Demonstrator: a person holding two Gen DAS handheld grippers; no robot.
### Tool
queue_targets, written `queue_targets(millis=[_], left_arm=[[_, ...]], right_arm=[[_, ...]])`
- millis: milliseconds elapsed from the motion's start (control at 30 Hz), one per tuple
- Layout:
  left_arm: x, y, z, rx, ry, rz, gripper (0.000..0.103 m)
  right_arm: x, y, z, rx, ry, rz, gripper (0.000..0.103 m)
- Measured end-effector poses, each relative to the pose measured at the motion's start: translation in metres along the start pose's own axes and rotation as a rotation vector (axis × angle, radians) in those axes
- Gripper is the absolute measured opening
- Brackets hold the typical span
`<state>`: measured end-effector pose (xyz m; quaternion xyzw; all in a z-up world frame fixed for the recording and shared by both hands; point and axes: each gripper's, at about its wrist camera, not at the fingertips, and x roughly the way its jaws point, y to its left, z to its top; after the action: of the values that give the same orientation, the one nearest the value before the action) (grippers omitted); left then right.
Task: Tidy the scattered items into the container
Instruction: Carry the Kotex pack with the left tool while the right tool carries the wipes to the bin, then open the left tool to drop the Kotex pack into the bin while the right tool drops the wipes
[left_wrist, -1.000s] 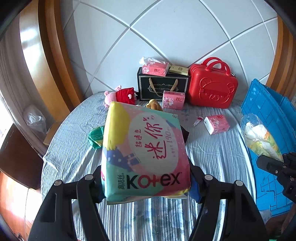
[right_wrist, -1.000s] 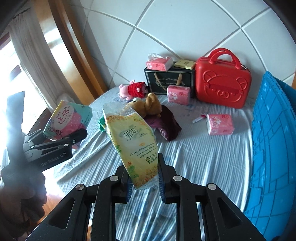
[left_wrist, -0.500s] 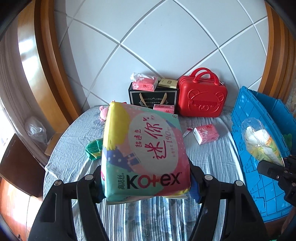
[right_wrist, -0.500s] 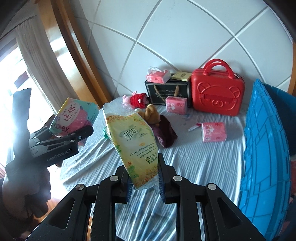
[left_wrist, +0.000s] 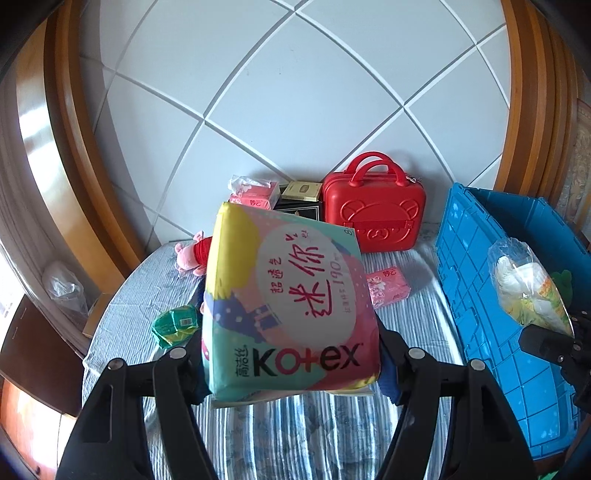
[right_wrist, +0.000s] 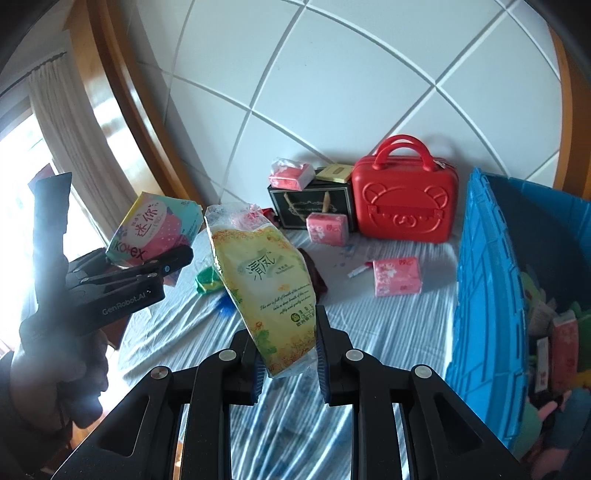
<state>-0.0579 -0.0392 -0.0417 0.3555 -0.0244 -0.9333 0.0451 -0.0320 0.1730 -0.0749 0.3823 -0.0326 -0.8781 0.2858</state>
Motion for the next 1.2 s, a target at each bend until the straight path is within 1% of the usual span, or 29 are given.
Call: queue_targets(millis=[500,1000,1200], left_arm=[[-0.001,-0.081,0.031,0.083,-0.035,-0.095,0.067],[-0.004,-0.172,0.050,0.191,-0.054,-0.196,0.067],[-0.007,-0.206,0.059,0.232,-0.066,-0.237,0.067]], right_arm=[[-0.043,-0.061,0.000,0.081,-0.066,-0.072,0.022],[-0.098,-0.132,-0.003,0.175,-0.141,-0.204,0.022],[-0.116,-0.156,-0.013,0.216,-0.153,-0.244,0.022]])
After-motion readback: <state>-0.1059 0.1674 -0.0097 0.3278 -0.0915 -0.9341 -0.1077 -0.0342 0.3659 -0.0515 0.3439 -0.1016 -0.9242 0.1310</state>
